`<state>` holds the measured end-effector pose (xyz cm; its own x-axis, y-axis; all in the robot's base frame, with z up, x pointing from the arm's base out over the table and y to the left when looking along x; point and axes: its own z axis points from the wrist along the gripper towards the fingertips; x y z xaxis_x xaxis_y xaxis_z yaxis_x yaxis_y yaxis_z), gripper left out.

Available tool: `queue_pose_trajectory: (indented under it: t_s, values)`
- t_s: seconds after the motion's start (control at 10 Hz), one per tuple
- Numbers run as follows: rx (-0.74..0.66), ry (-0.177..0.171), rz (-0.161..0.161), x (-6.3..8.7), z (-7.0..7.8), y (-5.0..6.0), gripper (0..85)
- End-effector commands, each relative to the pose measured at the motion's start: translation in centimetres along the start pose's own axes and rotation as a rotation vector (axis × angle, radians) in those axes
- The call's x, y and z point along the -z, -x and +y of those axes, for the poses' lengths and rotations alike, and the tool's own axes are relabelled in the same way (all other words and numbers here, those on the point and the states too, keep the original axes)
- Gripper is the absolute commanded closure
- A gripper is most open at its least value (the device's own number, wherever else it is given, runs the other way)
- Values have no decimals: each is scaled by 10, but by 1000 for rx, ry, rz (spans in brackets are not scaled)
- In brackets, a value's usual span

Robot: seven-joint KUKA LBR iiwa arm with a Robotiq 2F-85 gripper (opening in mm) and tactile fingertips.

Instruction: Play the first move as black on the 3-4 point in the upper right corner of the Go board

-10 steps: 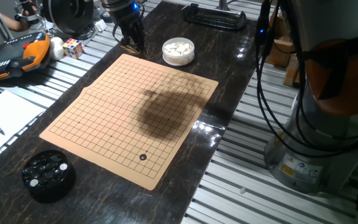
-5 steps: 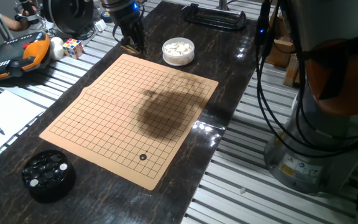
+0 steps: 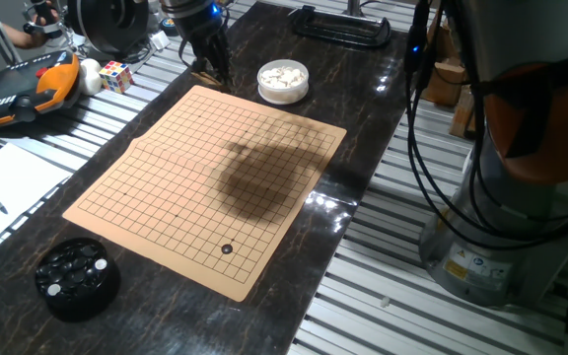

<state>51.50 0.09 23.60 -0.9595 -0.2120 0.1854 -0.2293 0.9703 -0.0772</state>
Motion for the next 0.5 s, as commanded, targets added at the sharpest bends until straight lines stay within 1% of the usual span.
queue_pose_trajectory:
  t_s: [0.0,0.1,0.2,0.3,0.4]
  values:
    - [-29,-1,-2,0,0,0,837]
    - [-63,51,-39,0,0,0,840]
    - [-68,134,-23,0,0,0,843]
    - [-68,122,13,0,0,0,843]
    - [-57,114,25,0,0,0,843]
